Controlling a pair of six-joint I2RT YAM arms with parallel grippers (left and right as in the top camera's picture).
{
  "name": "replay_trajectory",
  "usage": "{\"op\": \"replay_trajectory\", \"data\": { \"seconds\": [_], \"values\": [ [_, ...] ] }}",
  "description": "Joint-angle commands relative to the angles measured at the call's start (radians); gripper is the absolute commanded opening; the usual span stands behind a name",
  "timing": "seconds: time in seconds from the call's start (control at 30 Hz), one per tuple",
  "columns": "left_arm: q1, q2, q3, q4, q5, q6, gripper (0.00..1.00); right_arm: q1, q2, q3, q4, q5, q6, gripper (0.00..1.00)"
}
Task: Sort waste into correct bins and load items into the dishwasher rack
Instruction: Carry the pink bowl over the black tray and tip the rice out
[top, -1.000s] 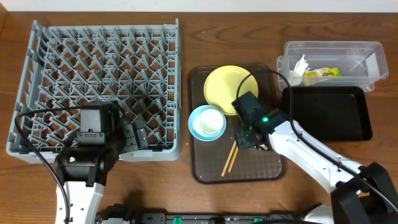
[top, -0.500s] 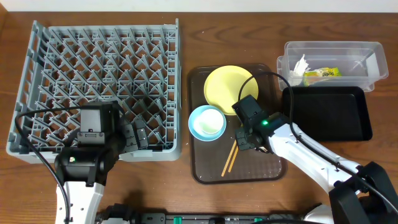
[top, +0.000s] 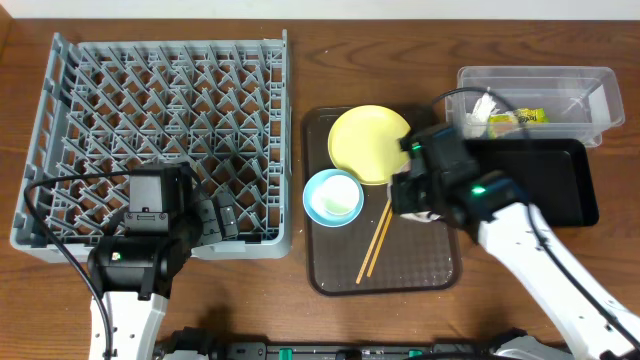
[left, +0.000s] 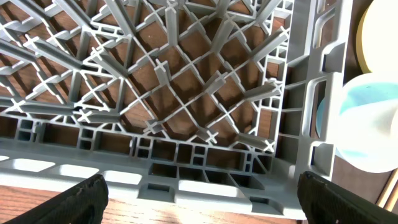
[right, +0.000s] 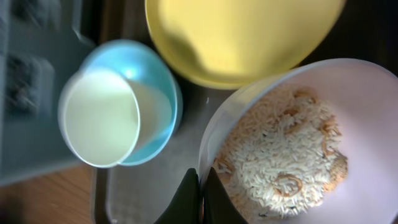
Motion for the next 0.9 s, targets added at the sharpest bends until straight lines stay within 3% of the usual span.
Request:
{"op": "replay_trajectory", "data": {
  "seconds": [0.0, 0.23, 0.47, 0.87],
  "values": [
    [-0.002, 0.000, 0.026, -0.001, -0.001, -0.009, 0.98, -0.119, -0.030, 0.015, -0.011, -0.173, -0.044, 0.01],
    [-0.002, 0.000, 0.026, -0.001, -0.001, -0.009, 0.98, -0.400, -0.030, 0.015, -0.010, -0.434, -0.130, 0.01],
    [-0.002, 0.000, 0.026, -0.001, -0.001, -0.009, 0.98, -0.639, -0.028, 0.014, -0.027, -0.546, -0.192, 0.01],
    [-0.002, 0.000, 0.026, -0.001, -0.001, -0.009, 0.98, -0.868, 0.133, 0.014, 0.013, -0.824, -0.283, 0.01]
  ]
}}
